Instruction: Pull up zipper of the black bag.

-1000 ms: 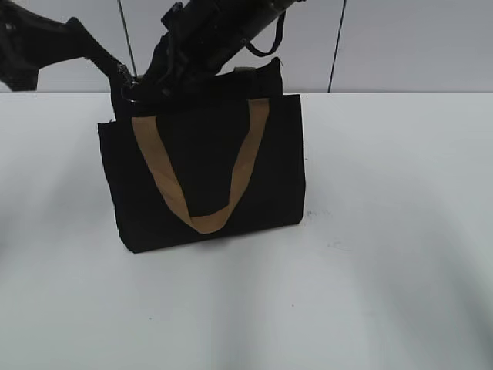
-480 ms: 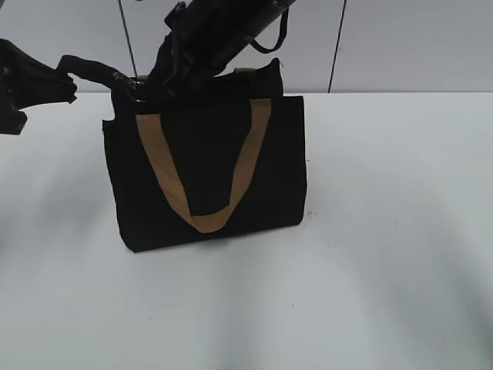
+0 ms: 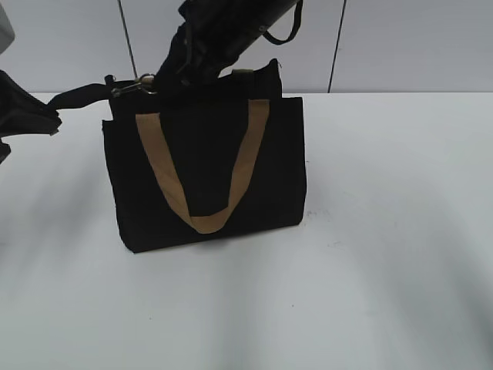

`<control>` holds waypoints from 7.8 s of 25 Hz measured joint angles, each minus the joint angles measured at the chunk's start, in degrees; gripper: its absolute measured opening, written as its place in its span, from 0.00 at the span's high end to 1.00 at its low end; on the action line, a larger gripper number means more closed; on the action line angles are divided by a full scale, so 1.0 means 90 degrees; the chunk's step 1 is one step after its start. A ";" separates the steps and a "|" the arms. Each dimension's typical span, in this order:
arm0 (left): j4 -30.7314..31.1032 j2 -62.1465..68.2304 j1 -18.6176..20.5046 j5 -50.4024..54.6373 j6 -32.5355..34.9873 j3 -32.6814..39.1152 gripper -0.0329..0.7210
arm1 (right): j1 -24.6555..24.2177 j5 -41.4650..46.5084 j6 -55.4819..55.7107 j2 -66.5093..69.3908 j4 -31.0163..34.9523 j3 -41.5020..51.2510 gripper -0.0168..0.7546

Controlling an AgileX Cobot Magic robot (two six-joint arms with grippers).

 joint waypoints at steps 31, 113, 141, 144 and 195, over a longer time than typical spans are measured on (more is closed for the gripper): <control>0.0665 0.0000 0.0276 0.0002 -0.1048 -0.0006 0.92 | -0.1117 0.0842 0.0729 -0.0225 -0.0139 0.0000 0.98; 0.3862 -0.4101 0.0375 0.3006 -0.9258 0.0749 0.28 | -0.2402 0.0842 0.5328 -0.7015 -0.3791 0.6199 0.35; 0.3653 -0.8856 0.0375 0.3461 -0.9437 0.2160 0.35 | -0.2402 0.0960 0.5442 -1.1479 -0.3693 0.8791 0.35; 0.3855 -0.9048 0.0375 0.3447 -0.9801 0.2160 0.35 | -0.2402 0.0960 0.5556 -1.1774 -0.3686 0.8791 0.35; 0.4163 -0.9112 -0.0515 0.2760 -1.0471 0.2399 0.35 | -0.3047 0.0832 0.6334 -1.3372 -0.4249 0.8882 0.35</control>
